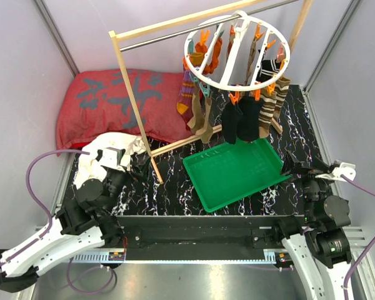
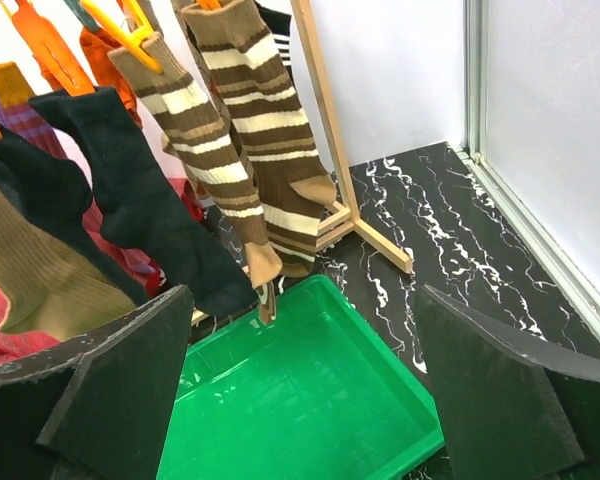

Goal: Clip the socks to the hanger
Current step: Reset both arms

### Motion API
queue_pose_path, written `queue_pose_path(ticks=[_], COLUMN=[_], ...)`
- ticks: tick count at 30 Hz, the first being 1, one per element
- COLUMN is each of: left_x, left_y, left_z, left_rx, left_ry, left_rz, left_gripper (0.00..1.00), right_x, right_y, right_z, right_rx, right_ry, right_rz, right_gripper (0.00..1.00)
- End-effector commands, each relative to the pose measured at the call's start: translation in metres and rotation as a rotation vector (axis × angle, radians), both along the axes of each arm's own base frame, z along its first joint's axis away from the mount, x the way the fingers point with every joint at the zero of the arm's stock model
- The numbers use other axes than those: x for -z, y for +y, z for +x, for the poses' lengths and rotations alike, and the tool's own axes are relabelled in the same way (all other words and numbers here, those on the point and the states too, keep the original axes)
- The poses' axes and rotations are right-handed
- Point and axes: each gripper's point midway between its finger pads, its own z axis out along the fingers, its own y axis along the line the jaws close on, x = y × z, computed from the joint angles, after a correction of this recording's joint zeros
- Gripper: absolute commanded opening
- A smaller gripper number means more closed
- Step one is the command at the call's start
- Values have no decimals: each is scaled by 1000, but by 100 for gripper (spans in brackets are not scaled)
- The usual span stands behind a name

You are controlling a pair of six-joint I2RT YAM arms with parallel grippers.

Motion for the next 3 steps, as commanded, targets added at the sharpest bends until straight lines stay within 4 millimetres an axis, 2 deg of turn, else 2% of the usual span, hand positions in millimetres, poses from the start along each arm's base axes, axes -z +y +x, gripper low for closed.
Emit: queue_pose_path(ticks=[1,3], left_x=[-17,-17], left_y=[4,3], left_z=[1,1], left_rx=[-21,-19], left_ry=[-45,-43], left_rz=[-51,-50], left_gripper=[99,99], right_x=[2,2], right_y=[-2,-3], right_z=[6,5], right_rx=[18,21], right_ry=[16,13], right_rz=[-16,-14], right_gripper=[100,100])
